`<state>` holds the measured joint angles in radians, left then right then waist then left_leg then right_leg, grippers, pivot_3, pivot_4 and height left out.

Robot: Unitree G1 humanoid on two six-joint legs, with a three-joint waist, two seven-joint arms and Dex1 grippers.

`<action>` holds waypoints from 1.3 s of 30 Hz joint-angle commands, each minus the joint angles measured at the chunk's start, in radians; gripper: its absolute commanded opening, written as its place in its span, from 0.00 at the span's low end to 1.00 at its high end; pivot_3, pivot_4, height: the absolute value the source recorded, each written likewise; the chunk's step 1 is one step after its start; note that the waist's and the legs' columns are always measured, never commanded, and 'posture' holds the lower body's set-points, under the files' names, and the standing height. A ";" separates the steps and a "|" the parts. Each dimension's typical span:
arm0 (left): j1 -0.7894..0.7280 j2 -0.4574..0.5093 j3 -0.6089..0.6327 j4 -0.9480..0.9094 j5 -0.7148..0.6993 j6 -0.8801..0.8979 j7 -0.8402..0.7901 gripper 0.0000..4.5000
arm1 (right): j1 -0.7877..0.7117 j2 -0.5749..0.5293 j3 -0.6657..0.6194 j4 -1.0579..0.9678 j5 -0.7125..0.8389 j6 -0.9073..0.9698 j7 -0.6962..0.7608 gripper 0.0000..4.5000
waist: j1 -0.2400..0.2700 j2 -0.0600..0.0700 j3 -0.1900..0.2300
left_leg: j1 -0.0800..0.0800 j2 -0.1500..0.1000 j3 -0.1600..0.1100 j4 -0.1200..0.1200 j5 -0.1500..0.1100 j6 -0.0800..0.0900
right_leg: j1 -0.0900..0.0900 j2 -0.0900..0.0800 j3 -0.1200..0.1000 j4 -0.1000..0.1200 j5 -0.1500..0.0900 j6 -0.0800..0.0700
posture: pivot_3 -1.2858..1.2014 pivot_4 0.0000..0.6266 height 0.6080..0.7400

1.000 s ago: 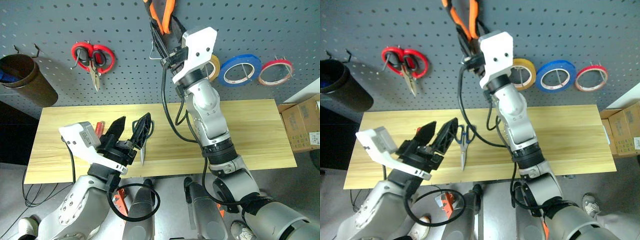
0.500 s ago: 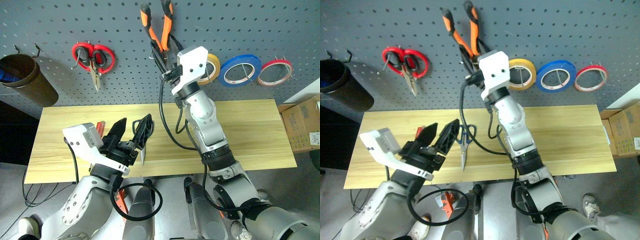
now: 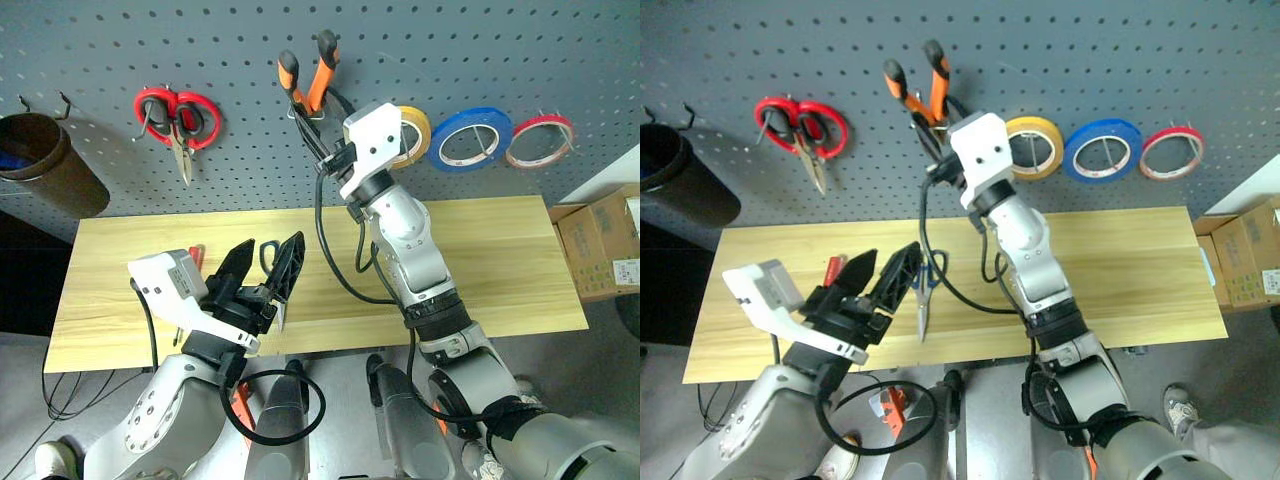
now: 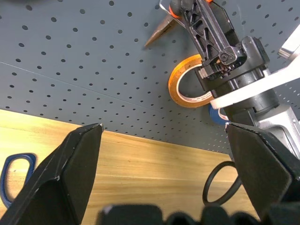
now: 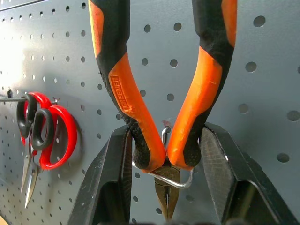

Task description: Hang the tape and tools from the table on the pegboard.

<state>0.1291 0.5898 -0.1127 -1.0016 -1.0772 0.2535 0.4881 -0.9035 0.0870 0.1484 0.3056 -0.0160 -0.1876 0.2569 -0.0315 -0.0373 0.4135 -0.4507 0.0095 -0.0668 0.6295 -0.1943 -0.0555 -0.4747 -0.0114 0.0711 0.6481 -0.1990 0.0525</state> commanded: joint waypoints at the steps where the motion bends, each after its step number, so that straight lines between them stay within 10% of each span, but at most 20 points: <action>1: 0.016 -0.003 -0.004 -0.046 0.015 -0.018 -0.015 1.00 | -0.034 0.004 0.009 0.035 0.007 -0.012 0.025 0.38 | 0.000 0.000 0.000 | 0.000 0.000 0.000 0.000 0.000 0.000 | 0.000 0.001 0.000 0.000 0.000 0.000 | 0.56 0.69 1.00; 8: 0.026 -0.006 0.001 -0.046 0.019 -0.011 -0.018 1.00 | -0.060 -0.001 -0.004 0.066 0.008 -0.023 0.034 0.38 | 0.002 0.000 0.000 | 0.001 0.003 0.000 0.000 0.000 0.000 | 0.000 0.007 0.000 0.000 0.002 -0.004 | 0.56 0.68 1.00; 17: 0.019 -0.013 0.004 -0.046 0.020 0.003 -0.017 1.00 | -0.023 -0.015 -0.002 0.014 0.011 0.000 0.052 1.00 | 0.008 0.000 0.000 | 0.000 0.003 0.000 0.000 0.000 -0.001 | 0.000 0.007 0.000 -0.002 0.003 -0.005 | 0.55 0.68 1.00; 39: -0.011 -0.043 0.022 -0.046 0.017 0.071 -0.018 1.00 | 0.144 -0.100 -0.004 -0.303 0.112 0.257 0.158 1.00 | 0.010 0.000 0.000 | 0.000 0.002 0.000 0.000 0.000 -0.001 | 0.000 0.006 0.000 -0.001 0.003 -0.005 | 0.54 0.68 1.00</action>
<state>0.1165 0.5508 -0.1089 -1.0017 -1.0673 0.3128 0.4703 -0.7694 -0.0098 0.1412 0.0976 0.0641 0.0364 0.3953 -0.0213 -0.0373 0.4135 -0.4507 0.0121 -0.0669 0.6296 -0.1938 -0.0564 -0.4748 -0.0051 0.0713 0.6466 -0.1964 0.0481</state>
